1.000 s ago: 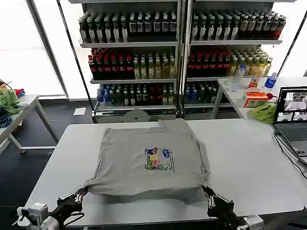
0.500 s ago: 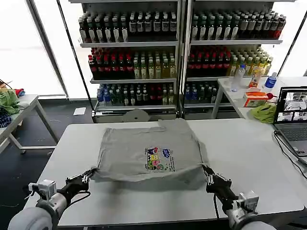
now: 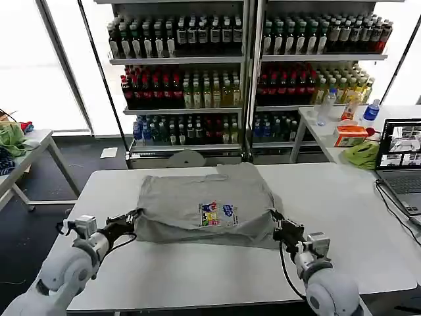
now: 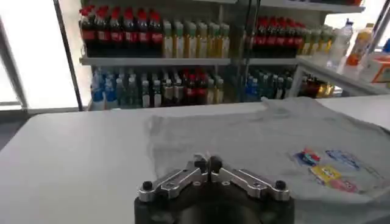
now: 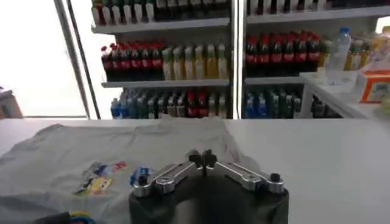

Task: Fold and organize the clothes.

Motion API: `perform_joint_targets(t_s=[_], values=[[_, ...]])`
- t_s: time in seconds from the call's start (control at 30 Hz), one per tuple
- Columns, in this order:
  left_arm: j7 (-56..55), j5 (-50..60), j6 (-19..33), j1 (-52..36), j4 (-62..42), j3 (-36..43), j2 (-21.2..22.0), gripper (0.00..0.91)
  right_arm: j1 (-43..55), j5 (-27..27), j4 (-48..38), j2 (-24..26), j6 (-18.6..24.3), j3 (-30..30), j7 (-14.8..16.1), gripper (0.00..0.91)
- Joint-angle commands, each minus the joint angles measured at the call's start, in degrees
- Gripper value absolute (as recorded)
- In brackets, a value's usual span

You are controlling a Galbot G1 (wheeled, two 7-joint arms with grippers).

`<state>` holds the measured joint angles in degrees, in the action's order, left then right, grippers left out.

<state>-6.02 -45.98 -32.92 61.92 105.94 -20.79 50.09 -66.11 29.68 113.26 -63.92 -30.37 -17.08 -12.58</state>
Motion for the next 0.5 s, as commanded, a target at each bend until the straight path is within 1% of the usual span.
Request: perform_joint_targets(t_s=[0.03, 0.07, 0.27, 0.33, 0.5], values=[[-0.5, 2.3, -0.1, -11.3, -13.3, 8.4, 1.5, 0.695, 6.2, -3.7, -8.2, -1.7, -1.4, 3.5, 0.0, 0.907], [-0.5, 2.1, -0.1, -11.4, -13.8, 8.3, 1.8, 0.907, 6.5, -4.1, -8.6, -2.1, -1.2, 3.6, -0.1, 0.907], [-1.5, 2.3, -0.1, -10.5, -13.4, 6.7, 1.7, 0.907, 8.1, -3.6, -9.4, -4.4, -1.1, 4.0, -0.2, 0.907], [-1.5, 2.3, -0.1, -10.0, -13.1, 6.1, 1.4, 0.907, 8.2, -3.5, -9.4, -4.4, -0.7, 3.7, -0.1, 0.907], [-2.3, 2.3, -0.1, -7.1, -9.6, 2.1, 0.9, 0.907, 6.2, -1.1, -6.9, -4.0, -0.1, 1.5, -0.8, 0.907]])
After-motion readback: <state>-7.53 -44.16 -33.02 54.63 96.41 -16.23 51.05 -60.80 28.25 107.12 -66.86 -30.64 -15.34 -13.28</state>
